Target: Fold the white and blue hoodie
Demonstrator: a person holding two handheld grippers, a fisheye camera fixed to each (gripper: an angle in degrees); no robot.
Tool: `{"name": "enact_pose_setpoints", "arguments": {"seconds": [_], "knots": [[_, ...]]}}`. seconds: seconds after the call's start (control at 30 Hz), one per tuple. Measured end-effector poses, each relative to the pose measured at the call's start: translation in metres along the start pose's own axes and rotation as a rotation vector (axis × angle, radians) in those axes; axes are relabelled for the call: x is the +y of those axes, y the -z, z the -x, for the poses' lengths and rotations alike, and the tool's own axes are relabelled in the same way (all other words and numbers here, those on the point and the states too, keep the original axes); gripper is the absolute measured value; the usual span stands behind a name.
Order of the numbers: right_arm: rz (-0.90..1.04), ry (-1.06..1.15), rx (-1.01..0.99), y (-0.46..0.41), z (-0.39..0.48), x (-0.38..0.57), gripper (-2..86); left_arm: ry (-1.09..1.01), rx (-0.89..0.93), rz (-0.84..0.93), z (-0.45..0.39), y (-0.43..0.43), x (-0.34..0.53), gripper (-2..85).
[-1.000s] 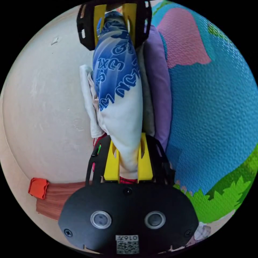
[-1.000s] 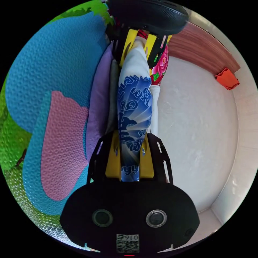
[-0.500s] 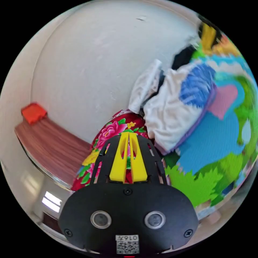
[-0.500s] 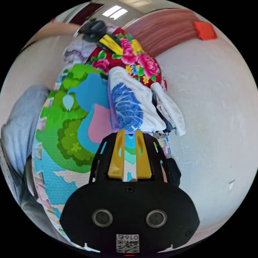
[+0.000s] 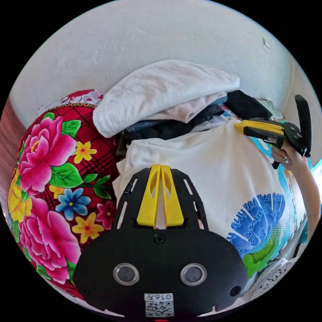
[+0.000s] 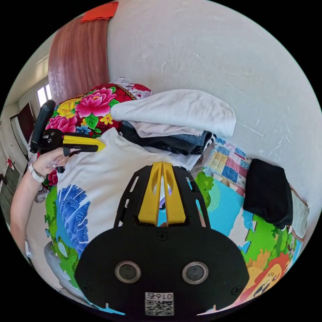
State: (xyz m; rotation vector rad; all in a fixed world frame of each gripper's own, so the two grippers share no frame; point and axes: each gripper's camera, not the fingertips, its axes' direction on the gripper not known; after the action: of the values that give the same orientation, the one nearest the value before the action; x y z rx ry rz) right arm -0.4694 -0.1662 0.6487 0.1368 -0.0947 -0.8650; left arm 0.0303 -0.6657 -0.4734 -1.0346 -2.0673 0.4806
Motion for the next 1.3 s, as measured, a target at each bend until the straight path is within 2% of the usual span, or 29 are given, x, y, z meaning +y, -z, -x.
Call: {"name": "enact_pose_setpoints", "arguments": {"seconds": [0.07, 0.17, 0.23, 0.3, 0.4, 0.47, 0.53, 0.67, 0.8, 0.87, 0.93, 1.03, 1.07, 1.13, 1.2, 1.3], "knots": [[0.027, -0.002, -0.003, -0.021, -0.023, -0.007, -0.5, 0.079, 0.099, 0.021, 0.036, -0.028, -0.003, -1.0], [0.043, -0.007, -0.032, -0.044, -0.047, -0.01, -0.5, 0.224, 0.3, -0.044, 0.099, -0.061, 0.01, -1.0], [0.008, -0.02, -0.062, -0.05, -0.06, -0.01, -0.5, 0.296, 0.395, -0.117, 0.131, -0.071, 0.024, -1.0], [-0.044, -0.068, -0.102, -0.049, -0.074, -0.009, -0.5, 0.426, 0.427, -0.298, 0.171, -0.064, 0.051, -1.0], [-0.107, -0.093, -0.156, -0.036, -0.091, -0.007, -0.5, 0.475, 0.539, -0.522, 0.213, -0.052, 0.079, -1.0], [-0.237, -0.17, -0.112, -0.014, -0.102, -0.003, -0.5, 0.444, 0.589, -0.503, 0.226, -0.056, 0.079, -1.0], [-0.285, -0.146, -0.15, -0.004, -0.102, -0.007, -0.5, 0.362, 0.569, -0.406, 0.225, -0.063, 0.066, -1.0], [-0.093, 0.095, -0.198, -0.02, -0.067, -0.041, -0.5, 0.124, 0.392, -0.156, 0.181, -0.092, 0.02, -1.0], [0.089, 0.202, -0.007, -0.051, -0.034, -0.06, -0.5, 0.056, 0.06, -0.01, 0.136, -0.129, -0.014, -1.0], [0.093, 0.2, 0.046, -0.06, -0.027, -0.064, -0.5, 0.047, 0.0, 0.019, 0.127, -0.142, -0.022, -1.0], [0.091, 0.185, 0.081, -0.064, -0.027, -0.065, -0.5, 0.052, -0.021, 0.023, 0.123, -0.153, -0.027, -1.0], [0.097, 0.094, 0.109, -0.069, -0.035, -0.064, -0.5, 0.124, 0.071, 0.009, 0.133, -0.165, -0.021, -1.0], [0.095, 0.063, 0.086, -0.07, -0.038, -0.061, -0.5, 0.157, 0.124, -0.017, 0.14, -0.162, -0.015, -1.0], [0.078, 0.053, 0.101, -0.065, -0.038, -0.055, -0.4, 0.189, 0.108, -0.082, 0.148, -0.146, -0.003, -1.0], [0.082, 0.081, 0.209, -0.06, -0.035, -0.048, -0.4, 0.228, -0.045, -0.156, 0.157, -0.11, 0.02, -1.0], [0.021, 0.167, 0.382, -0.037, -0.025, -0.024, -0.4, 0.097, 0.008, -0.156, 0.149, -0.08, 0.051, -1.0]]}}
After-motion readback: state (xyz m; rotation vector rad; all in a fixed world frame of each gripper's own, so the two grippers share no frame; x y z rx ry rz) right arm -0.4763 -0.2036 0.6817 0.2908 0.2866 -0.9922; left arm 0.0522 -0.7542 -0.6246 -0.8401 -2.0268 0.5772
